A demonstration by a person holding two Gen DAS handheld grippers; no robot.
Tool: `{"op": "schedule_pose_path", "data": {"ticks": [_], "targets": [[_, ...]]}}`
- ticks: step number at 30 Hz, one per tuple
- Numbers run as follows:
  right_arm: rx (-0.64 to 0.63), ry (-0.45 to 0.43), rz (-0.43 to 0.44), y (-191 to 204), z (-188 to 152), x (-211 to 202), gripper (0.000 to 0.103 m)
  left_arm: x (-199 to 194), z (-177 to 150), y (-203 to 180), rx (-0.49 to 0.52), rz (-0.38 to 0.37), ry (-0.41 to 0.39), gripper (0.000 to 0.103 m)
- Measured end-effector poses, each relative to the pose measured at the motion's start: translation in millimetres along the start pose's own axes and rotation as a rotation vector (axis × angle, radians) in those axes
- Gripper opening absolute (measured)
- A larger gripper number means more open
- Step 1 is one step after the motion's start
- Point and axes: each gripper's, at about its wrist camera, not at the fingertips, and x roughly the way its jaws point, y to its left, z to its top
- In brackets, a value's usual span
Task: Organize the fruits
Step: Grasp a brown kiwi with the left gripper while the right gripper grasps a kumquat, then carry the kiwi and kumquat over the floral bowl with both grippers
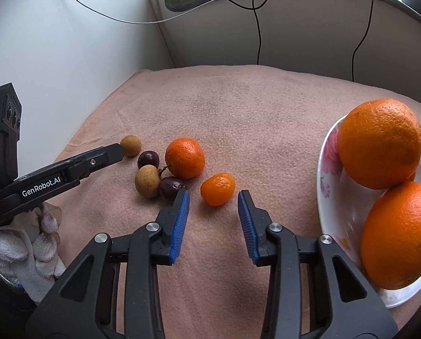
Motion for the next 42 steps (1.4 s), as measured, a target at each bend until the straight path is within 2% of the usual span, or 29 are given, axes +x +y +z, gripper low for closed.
{"op": "schedule_pose_path", "data": {"ticks": [6, 14, 17, 22, 31, 42], "targets": [[-0.004, 0.016, 0.001, 0, 2, 7, 0.038, 7, 3, 0, -0.001, -0.007, 0.011, 0.043], [0.004, 0.029, 0.008, -1, 5, 13, 0.033, 21, 7, 0, 0.001, -0.008, 0.045, 0.034], [-0.003, 0.027, 0.004, -1, 5, 14, 0.029, 23, 7, -1, 0.005, 0.003, 0.046, 0.026], [-0.01, 0.03, 0.001, 0, 3, 13, 0.028, 22, 5, -7, 0.034, 0.028, 0.038, 0.026], [-0.001, 0.012, 0.016, -1, 2, 8, 0.027, 18, 8, -6, 0.03, 0.024, 0.024, 0.026], [-0.03, -0.038, 0.048, 6, -1, -22, 0.026, -1, 6, -15, 0.035, 0.002, -0.008, 0.026]]}}
